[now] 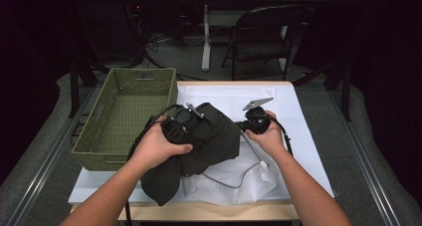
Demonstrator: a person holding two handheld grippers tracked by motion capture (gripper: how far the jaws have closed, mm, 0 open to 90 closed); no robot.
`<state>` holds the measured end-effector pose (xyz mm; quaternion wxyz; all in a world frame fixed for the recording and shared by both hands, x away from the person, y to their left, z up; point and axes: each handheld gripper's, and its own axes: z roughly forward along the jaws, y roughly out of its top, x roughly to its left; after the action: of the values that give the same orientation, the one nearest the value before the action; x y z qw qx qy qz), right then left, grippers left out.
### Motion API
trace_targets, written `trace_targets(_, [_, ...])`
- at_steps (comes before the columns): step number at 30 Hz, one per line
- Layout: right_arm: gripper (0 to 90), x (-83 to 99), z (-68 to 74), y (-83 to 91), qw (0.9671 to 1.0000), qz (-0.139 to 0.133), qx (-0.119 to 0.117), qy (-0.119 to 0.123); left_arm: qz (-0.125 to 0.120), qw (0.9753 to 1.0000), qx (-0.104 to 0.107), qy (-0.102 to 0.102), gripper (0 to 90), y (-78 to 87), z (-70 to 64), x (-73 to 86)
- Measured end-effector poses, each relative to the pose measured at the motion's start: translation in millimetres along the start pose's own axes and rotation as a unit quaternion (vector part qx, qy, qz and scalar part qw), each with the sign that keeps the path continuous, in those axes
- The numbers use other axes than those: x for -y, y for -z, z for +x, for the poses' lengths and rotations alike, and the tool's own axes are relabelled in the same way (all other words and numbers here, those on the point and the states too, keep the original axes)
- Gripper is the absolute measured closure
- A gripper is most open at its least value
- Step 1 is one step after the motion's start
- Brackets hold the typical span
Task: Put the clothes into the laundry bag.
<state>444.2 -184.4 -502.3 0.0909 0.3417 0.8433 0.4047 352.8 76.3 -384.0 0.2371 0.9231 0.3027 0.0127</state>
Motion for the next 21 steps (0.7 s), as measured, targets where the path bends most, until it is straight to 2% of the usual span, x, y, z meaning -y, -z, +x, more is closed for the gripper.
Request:
trace_targets(2, [89.9,-0.3,-0.3,0.1,1.0000,-0.001,0.001,0.000,0.000,1.0000,0.004,0.004,59.9,-3.1,-2.8,1.4])
trace_targets(14, [89.9,-1.2,-0.9,1.9,1.0000,-0.006,0.003,0.001,0.016,0.9998,0.006,-0.009,59.9,-20.5,-11.7,7.9])
trace_targets(21, [89.9,-1.8,-0.2,3.7,1.0000,-0.008,0.004,-0.002,0.018,0.9996,0.018,-0.011,59.9,-28.3,-16.5,8.3])
